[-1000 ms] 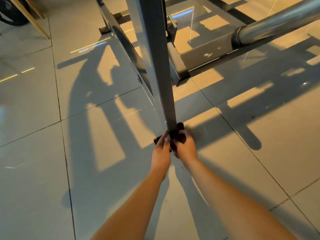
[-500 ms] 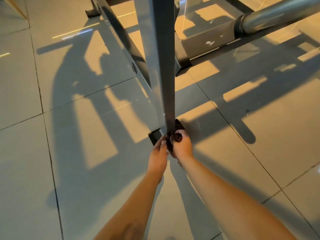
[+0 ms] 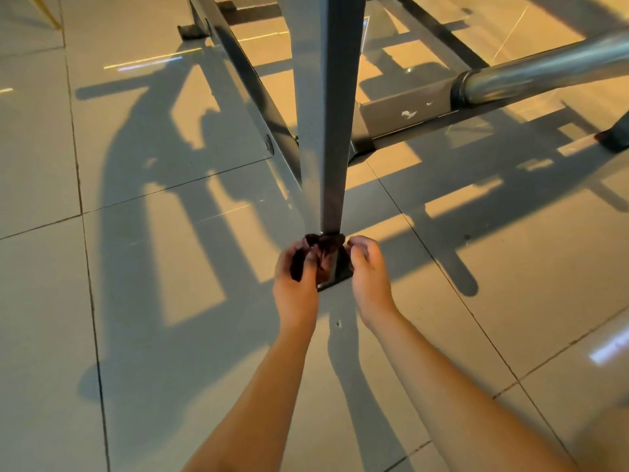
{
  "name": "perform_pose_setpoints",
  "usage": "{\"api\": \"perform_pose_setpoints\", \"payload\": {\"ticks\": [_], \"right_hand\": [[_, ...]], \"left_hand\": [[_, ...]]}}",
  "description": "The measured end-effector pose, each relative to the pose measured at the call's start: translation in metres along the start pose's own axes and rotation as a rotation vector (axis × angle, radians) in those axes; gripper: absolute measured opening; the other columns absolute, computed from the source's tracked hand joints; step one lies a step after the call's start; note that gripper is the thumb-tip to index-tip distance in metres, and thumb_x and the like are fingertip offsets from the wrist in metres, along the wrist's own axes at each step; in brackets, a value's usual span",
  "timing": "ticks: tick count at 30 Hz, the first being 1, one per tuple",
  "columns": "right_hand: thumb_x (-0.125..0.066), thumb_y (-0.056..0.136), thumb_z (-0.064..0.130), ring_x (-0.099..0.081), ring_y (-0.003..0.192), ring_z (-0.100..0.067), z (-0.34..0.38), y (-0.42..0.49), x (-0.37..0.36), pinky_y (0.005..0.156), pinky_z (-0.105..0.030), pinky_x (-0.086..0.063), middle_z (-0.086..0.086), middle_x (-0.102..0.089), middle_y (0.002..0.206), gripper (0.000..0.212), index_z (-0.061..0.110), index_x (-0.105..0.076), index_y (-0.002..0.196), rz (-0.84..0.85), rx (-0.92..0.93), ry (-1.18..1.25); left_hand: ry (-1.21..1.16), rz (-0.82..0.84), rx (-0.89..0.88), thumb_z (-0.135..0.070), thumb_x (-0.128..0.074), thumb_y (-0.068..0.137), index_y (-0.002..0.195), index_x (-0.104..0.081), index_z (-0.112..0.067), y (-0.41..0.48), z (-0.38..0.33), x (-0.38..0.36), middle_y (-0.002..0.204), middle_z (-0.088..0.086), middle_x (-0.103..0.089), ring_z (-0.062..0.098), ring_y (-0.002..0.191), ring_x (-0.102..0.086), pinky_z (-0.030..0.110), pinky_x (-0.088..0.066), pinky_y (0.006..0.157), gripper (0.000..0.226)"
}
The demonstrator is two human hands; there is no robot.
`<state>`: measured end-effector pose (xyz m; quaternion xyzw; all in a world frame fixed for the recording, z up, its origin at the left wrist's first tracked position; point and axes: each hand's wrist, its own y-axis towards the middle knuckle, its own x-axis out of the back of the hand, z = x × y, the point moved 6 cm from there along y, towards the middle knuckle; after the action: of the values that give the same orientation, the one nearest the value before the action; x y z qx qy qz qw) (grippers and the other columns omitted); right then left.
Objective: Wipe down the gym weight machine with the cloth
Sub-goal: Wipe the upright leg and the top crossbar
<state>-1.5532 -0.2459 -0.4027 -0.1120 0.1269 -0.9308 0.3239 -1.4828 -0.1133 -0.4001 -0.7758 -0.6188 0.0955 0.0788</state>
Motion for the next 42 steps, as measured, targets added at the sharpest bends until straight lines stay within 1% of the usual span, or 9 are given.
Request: {"api": "perform_pose_setpoints", "payload": {"ticks": [3, 7, 11, 16, 25, 30, 33, 38, 42], "right_hand": [[-0.046, 0.107, 0.022, -0.06, 0.119, -0.007, 0.021, 0.013, -0.004, 0.102, -0.028, -0.048, 0.005, -0.064, 0.126, 0.025, 0.022, -0.059, 0.128, 0.024, 0.026, 0.085], [-0.045, 0.107, 0.025, -0.067, 0.109, -0.009, 0.024, 0.019, -0.015, 0.095, -0.031, -0.053, 0.006, -0.072, 0.113, 0.023, 0.026, -0.066, 0.115, 0.061, 0.032, 0.049], [-0.045, 0.107, 0.028, -0.065, 0.106, -0.01, 0.021, 0.026, -0.014, 0.093, -0.031, -0.052, 0.006, -0.07, 0.111, 0.021, 0.025, -0.065, 0.113, 0.037, -0.009, -0.053], [-0.044, 0.107, 0.025, -0.063, 0.114, -0.014, 0.019, 0.021, -0.014, 0.094, -0.028, -0.049, 0.004, -0.068, 0.12, 0.027, 0.022, -0.064, 0.125, 0.061, -0.019, -0.136], [-0.044, 0.104, 0.032, -0.067, 0.104, -0.017, 0.016, 0.017, -0.016, 0.098, -0.046, -0.053, 0.004, -0.073, 0.106, 0.025, 0.027, -0.069, 0.109, 0.022, -0.022, -0.093], [-0.044, 0.107, 0.02, -0.064, 0.092, 0.004, 0.0, 0.025, -0.016, 0.075, -0.008, -0.048, 0.01, -0.068, 0.101, 0.019, 0.021, -0.062, 0.111, 0.052, -0.056, -0.065], [-0.044, 0.107, 0.017, -0.061, 0.081, 0.007, -0.013, 0.028, -0.02, 0.063, -0.003, -0.043, 0.014, -0.064, 0.091, 0.017, 0.02, -0.06, 0.109, 0.062, -0.076, -0.072], [-0.048, 0.106, 0.015, -0.064, 0.1, -0.011, -0.017, 0.019, -0.021, 0.08, -0.01, -0.048, 0.004, -0.067, 0.107, 0.022, 0.011, -0.06, 0.123, 0.062, -0.133, -0.039], [-0.059, 0.101, 0.025, -0.069, 0.106, -0.017, -0.015, 0.002, -0.01, 0.095, -0.038, -0.055, 0.001, -0.073, 0.109, 0.013, 0.021, -0.066, 0.111, 0.041, -0.166, 0.002]], "left_hand": [[0.056, 0.01, -0.176, -0.011, -0.066, 0.096, 0.119, -0.064, -0.037, 0.003, -0.024, -0.019, 0.126, -0.029, -0.061, -0.004, 0.13, -0.051, 0.02, -0.04, 0.111, 0.035], [0.008, -0.029, -0.145, -0.01, -0.068, 0.094, 0.113, -0.064, -0.035, 0.009, -0.02, -0.033, 0.126, -0.034, -0.058, -0.019, 0.118, -0.051, 0.003, -0.039, 0.095, 0.031], [0.049, -0.039, -0.044, -0.015, -0.067, 0.096, 0.101, -0.057, -0.048, 0.013, 0.011, -0.035, 0.135, -0.017, -0.062, 0.001, 0.123, -0.058, 0.026, -0.049, 0.102, 0.034], [0.097, 0.012, 0.116, -0.018, -0.071, 0.093, 0.095, -0.059, -0.04, 0.015, 0.038, -0.022, 0.116, -0.007, -0.071, 0.013, 0.106, -0.067, 0.047, -0.053, 0.098, 0.025], [0.012, -0.052, -0.133, -0.011, -0.069, 0.094, 0.115, -0.064, -0.04, 0.016, -0.012, -0.031, 0.134, -0.026, -0.06, -0.006, 0.127, -0.052, 0.016, -0.043, 0.104, 0.036], [0.095, 0.03, 0.094, -0.015, -0.066, 0.097, 0.102, -0.047, -0.043, 0.014, 0.048, -0.032, 0.138, -0.006, -0.06, 0.013, 0.116, -0.062, 0.03, -0.051, 0.096, 0.033], [0.124, 0.053, 0.165, -0.014, -0.065, 0.097, 0.102, -0.045, -0.036, 0.017, 0.064, -0.031, 0.125, -0.005, -0.065, 0.013, 0.106, -0.064, 0.028, -0.05, 0.088, 0.03], [0.183, 0.116, 0.26, -0.019, -0.069, 0.094, 0.102, -0.051, -0.035, 0.021, 0.067, -0.021, 0.112, 0.004, -0.068, 0.019, 0.1, -0.067, 0.046, -0.055, 0.095, 0.025], [0.146, 0.064, 0.128, -0.019, -0.061, 0.099, 0.118, -0.058, -0.028, 0.003, 0.024, -0.022, 0.11, -0.007, -0.069, 0.002, 0.096, -0.067, 0.027, -0.055, 0.086, 0.021]]}}
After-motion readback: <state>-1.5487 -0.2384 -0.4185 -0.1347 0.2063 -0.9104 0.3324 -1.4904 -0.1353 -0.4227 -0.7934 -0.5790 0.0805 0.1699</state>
